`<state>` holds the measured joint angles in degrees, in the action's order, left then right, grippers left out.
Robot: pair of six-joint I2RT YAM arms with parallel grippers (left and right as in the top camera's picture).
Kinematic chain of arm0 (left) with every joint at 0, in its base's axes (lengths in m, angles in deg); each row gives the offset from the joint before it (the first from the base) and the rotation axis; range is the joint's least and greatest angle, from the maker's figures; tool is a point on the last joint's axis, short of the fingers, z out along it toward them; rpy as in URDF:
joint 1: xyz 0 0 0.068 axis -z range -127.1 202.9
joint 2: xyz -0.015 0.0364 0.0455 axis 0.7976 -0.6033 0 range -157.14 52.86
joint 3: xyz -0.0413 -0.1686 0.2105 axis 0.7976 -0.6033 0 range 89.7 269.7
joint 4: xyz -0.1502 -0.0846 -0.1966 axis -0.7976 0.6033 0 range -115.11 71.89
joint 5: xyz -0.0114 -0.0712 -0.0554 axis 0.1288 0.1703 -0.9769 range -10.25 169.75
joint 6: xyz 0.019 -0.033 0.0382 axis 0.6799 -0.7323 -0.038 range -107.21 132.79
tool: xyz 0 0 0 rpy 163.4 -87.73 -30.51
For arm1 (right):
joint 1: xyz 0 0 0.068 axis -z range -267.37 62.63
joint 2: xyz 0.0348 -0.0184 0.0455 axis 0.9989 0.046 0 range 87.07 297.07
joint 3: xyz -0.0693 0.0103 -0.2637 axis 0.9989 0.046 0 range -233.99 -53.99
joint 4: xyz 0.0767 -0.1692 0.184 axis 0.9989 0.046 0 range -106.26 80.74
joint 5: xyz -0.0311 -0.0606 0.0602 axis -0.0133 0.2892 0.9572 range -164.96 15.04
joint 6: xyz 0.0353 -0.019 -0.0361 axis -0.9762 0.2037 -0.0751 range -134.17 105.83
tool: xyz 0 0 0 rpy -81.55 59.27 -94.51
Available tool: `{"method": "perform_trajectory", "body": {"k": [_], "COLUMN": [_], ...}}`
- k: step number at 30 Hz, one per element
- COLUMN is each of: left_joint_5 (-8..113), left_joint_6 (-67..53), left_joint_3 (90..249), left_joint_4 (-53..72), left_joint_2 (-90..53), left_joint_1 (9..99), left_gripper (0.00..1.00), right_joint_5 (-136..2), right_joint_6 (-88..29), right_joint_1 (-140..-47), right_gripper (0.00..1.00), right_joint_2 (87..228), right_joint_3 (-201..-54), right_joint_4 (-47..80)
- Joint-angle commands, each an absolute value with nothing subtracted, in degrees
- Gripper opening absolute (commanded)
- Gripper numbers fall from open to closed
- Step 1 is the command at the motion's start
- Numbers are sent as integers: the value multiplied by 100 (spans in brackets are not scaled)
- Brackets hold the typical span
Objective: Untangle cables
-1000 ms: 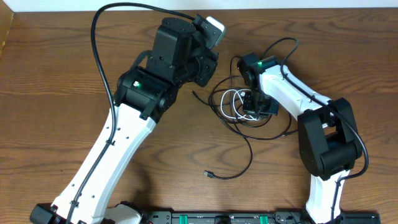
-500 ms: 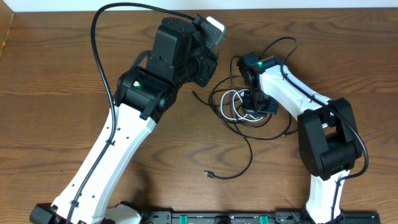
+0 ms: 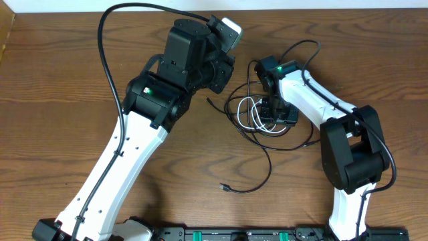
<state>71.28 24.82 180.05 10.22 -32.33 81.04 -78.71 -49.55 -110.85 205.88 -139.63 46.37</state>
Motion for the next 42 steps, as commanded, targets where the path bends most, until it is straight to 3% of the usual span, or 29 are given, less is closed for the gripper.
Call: {"method": "perform_trajectory", "body": {"k": [1,6,11,12,14,18,20,23,27,42], "left_joint_5": [7143,7143,7141,7143,7141,7143,7143,7141,7143,7143], "left_joint_6": [2517,2517,2517,2517,2515,2517,2517,2517,2517,2515], "left_joint_3": [18022,18022,18022,18022,18022,18022,18022,18022,18022,18022], "left_joint_4": [996,996,996,996,996,996,996,996,996,996], "left_joint_2": [-3285,-3285,-3285,-3285,-3285,-3285,-3285,-3285,-3285,-3285], "left_joint_1": [8078,8078,8078,8078,8078,8078,8078,8078,8078,8078], "left_gripper": [37,37,37,37,37,37,37,37,37,37], "right_joint_5": [-7889,-7865,-7539,-7532,-7539,-7465,-7362,-7264,-7257,-7012], "right_joint_6": [-4972,-4970,-4723,-4727,-4732,-4732,-4732,-4734,-4734,-4797], "right_joint_1": [-11105,-11109,-11109,-11109,-11109,-11109,-11120,-11166,-11280,-11507], "right_gripper": [55,52,27,25,35,36,48,42,54,55], "right_joint_2": [20625,20625,20625,20625,20625,20625,20625,20625,20625,20647], "right_joint_3": [-13944,-13926,-13926,-13926,-13926,-13924,-13924,-13900,-13893,-13740], "right_joint_4": [4653,4637,4559,4548,4543,4548,4554,4539,4517,4209]}}
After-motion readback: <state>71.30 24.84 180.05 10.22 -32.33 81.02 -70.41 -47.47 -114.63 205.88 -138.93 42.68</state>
